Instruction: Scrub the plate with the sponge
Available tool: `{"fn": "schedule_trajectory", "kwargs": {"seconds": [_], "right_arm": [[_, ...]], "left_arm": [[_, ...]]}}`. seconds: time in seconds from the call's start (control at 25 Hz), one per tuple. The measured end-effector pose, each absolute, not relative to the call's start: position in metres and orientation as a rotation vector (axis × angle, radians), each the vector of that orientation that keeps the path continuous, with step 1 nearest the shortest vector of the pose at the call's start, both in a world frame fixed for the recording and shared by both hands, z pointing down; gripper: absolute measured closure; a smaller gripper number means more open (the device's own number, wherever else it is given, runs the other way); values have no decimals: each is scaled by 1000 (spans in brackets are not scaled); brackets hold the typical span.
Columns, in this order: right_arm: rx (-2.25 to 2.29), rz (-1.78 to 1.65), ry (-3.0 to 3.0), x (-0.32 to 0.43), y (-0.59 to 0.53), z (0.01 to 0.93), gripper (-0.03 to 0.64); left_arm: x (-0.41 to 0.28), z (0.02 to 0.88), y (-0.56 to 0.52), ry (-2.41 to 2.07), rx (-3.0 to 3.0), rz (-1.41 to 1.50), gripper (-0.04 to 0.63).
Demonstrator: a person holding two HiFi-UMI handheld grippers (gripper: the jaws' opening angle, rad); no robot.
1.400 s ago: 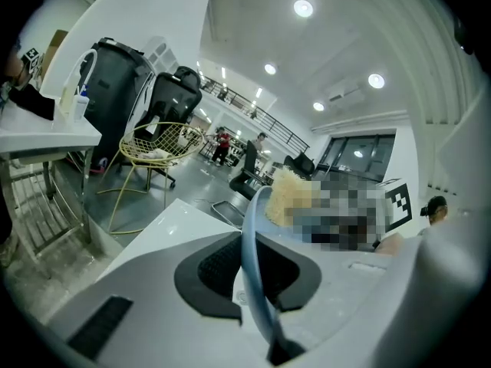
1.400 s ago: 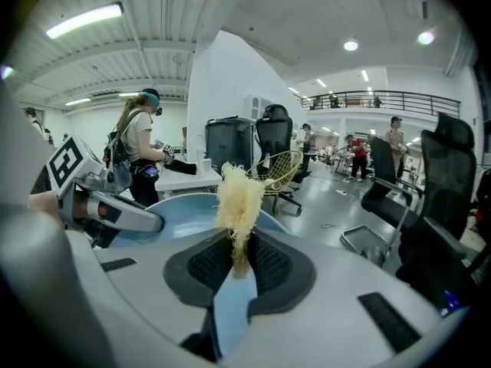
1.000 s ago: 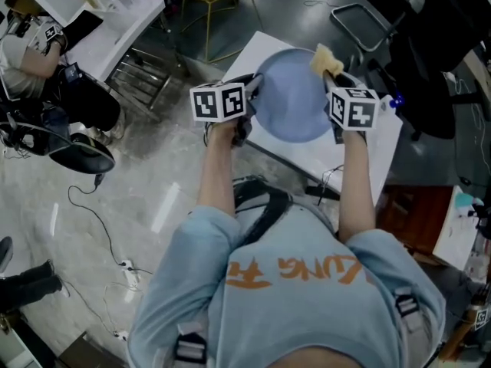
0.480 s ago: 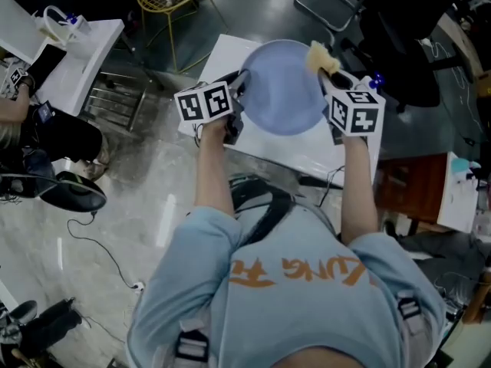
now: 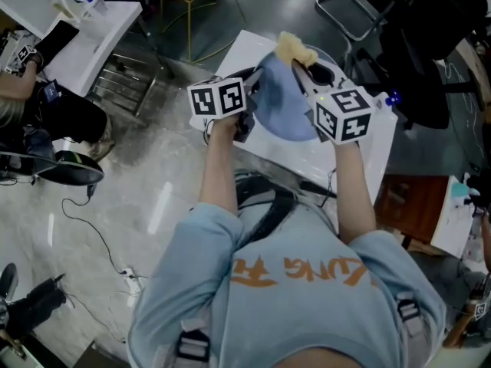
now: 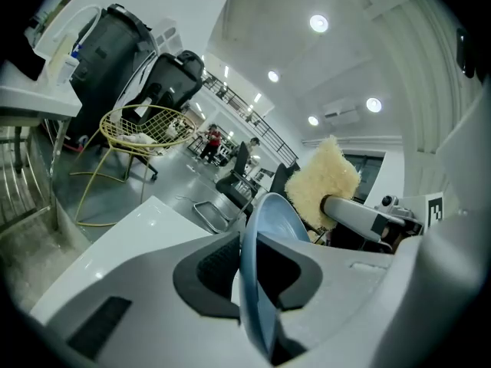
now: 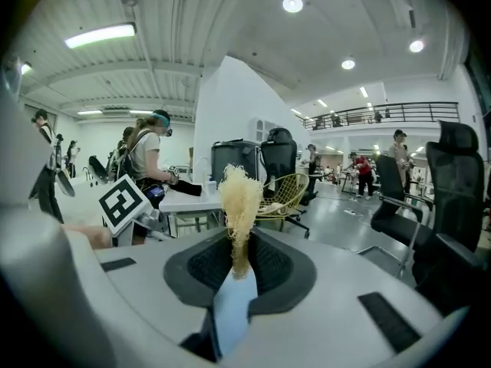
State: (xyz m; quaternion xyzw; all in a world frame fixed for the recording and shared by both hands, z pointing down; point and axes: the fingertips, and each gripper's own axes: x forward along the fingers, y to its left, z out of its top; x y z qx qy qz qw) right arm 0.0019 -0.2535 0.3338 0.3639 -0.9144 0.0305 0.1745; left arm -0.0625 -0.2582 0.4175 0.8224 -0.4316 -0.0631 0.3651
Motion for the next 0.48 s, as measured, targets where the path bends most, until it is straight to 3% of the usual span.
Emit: {"fn": "schedule_trajectory", "kwargs": {"seconds": [0.48], "right_arm": [[894, 62, -2468, -53, -255, 388, 565]], "left_arm": [[-89, 430, -255, -1145, 2058, -196, 558]]}}
